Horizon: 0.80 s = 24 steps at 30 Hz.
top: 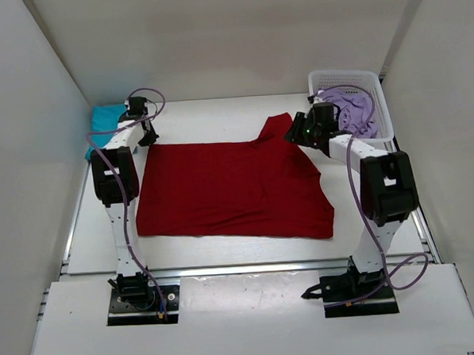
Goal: Fold and stack the t-shirts
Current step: Grap the side of the flattened tshirt furthest away from the robot with both arms
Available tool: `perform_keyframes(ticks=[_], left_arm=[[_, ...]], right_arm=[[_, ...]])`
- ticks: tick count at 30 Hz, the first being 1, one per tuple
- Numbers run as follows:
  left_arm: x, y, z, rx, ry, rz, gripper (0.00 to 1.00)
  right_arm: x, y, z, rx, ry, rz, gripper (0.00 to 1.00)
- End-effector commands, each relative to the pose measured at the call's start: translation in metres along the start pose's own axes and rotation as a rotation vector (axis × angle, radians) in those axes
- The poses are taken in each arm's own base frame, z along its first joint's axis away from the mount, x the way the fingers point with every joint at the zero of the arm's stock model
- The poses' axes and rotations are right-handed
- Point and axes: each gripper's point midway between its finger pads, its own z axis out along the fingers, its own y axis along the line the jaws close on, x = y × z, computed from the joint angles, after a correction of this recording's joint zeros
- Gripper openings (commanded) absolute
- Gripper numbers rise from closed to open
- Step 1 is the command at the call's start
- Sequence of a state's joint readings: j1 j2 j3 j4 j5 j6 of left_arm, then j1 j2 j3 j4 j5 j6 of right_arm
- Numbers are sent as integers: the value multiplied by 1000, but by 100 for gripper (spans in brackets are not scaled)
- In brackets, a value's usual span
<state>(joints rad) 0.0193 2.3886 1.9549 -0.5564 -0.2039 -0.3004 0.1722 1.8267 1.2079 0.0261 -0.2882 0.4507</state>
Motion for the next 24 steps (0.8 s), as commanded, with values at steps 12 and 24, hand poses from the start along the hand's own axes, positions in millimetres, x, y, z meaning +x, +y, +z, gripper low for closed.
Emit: perform_keyframes(ticks=[12, 24], left_arm=[[-27, -2, -52, 129, -120, -106, 0], [-43, -1, -82, 176, -198, -163, 0]], right_arm=[[-71, -45, 79, 270, 33, -151, 41], [-92, -75, 134, 293, 85, -99, 46]])
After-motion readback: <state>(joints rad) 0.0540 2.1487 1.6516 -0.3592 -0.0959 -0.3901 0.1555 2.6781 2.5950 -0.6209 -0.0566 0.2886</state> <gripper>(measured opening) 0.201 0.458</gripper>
